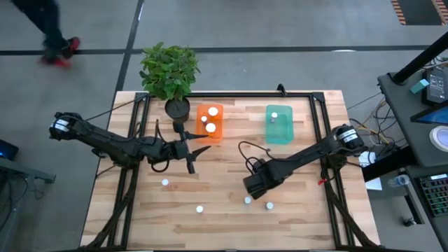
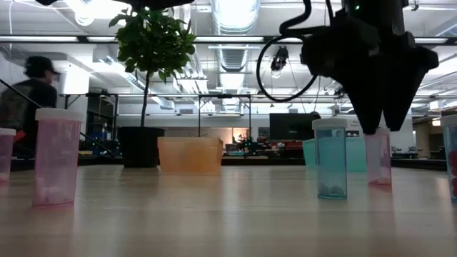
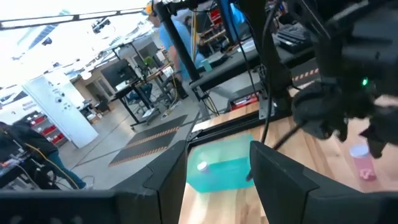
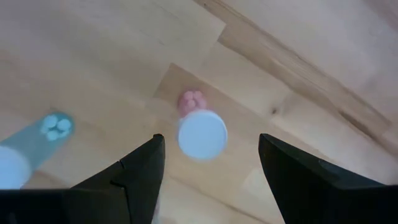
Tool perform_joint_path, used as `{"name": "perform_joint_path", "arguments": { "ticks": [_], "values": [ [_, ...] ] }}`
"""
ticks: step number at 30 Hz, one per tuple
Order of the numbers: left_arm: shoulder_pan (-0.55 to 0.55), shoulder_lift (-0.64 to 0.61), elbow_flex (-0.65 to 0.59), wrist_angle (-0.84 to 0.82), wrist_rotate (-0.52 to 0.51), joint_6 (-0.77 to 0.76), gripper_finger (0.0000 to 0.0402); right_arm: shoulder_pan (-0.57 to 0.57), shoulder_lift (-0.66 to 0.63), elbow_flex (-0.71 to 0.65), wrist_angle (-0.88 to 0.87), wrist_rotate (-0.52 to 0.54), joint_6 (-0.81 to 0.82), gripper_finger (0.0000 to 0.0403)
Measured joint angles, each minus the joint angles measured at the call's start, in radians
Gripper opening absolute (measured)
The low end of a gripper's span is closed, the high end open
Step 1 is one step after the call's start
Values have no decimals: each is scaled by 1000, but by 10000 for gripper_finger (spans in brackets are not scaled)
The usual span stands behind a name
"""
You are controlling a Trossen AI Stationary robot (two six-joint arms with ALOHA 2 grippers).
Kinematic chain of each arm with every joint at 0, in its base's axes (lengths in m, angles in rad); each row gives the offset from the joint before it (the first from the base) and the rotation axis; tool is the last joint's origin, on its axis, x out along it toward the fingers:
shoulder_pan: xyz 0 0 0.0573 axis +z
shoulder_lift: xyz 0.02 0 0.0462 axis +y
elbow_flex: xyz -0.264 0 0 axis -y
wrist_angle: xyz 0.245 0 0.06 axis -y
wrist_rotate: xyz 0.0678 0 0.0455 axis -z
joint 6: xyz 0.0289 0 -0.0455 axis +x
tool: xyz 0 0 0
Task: Pick and place medicine bottles into bin by pill shape (circle, oval)
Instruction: Put the top right pink tablet bottle into the green bin
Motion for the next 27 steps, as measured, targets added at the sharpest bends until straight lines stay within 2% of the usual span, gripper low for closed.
{"name": "perform_joint_path", "arguments": {
  "ticks": [9, 20, 27],
  "values": [
    [0, -5, -2, -1, 0, -3, 157, 0, 62, 0, 18, 22, -51, 237],
    [0, -5, -6, -1, 1, -3, 157, 0, 62, 0, 25, 22, -57, 150],
    [0, -5, -8, -1, 1, -3, 157, 0, 62, 0, 30, 21, -65, 114]
  ]
}}
